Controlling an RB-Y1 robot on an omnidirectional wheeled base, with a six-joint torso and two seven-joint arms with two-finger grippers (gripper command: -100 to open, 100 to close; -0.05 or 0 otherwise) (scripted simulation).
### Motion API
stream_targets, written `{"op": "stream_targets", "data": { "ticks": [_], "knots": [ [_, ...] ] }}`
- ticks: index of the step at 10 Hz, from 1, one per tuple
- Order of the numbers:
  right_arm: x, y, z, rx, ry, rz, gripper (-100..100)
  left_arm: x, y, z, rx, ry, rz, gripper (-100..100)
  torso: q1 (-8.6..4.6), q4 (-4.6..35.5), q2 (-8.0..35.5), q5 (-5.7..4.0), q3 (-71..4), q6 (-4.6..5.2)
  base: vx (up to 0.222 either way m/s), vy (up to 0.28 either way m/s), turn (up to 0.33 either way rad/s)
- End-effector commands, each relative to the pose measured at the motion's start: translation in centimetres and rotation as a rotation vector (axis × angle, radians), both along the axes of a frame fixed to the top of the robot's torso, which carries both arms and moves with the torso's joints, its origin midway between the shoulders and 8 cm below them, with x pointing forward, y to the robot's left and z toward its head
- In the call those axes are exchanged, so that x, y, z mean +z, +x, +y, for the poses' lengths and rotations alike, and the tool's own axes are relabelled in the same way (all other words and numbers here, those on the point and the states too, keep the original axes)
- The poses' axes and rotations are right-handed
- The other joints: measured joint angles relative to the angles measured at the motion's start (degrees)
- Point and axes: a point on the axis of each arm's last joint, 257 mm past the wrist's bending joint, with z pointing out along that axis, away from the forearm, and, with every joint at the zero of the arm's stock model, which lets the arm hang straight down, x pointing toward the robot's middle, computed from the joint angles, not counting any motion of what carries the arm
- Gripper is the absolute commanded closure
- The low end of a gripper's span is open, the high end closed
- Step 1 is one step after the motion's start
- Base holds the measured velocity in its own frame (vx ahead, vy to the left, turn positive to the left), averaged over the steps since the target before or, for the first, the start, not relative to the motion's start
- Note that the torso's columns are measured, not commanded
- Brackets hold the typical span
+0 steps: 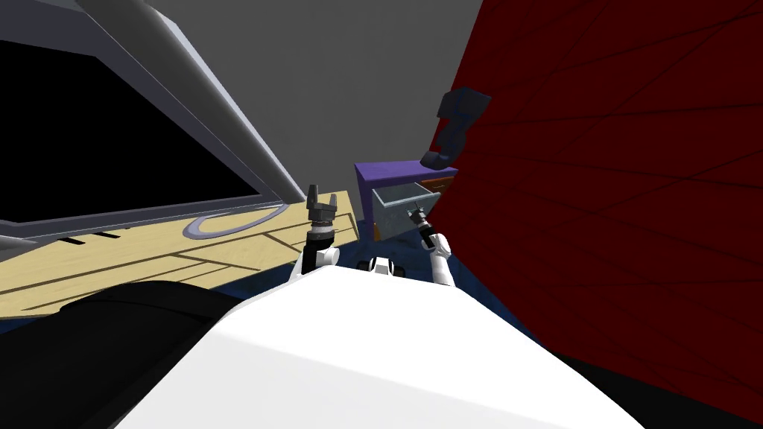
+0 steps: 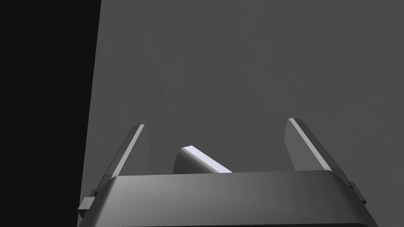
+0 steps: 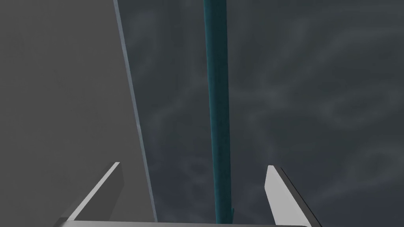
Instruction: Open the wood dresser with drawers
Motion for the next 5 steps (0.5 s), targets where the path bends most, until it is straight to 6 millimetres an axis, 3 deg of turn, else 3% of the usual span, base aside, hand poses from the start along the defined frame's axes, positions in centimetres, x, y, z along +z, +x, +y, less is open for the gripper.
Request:
{"op": "stream_targets", "data": {
  "ticks": [1, 5],
  "knots": [
    [1.5, 0.4, -1.0, 0.022, 0.0, -0.002, -100, 0.0, 0.0, 0.0, 0.0, 0.0, 0.0, 0, -0.14, 0.0, 0.0, -0.04, 0.0, -0.03, 0.002, 0.104, -0.067],
    [3.8, 1.0, -2.5, 0.049, -0.001, 0.001, -100, 0.0, 0.0, 0.0, 0.0, 0.0, 0.0, 0, -0.44, 0.1, 0.2, -0.1, 0.1, 0.08, 0.001, 0.08, -0.061]
  ]
}}
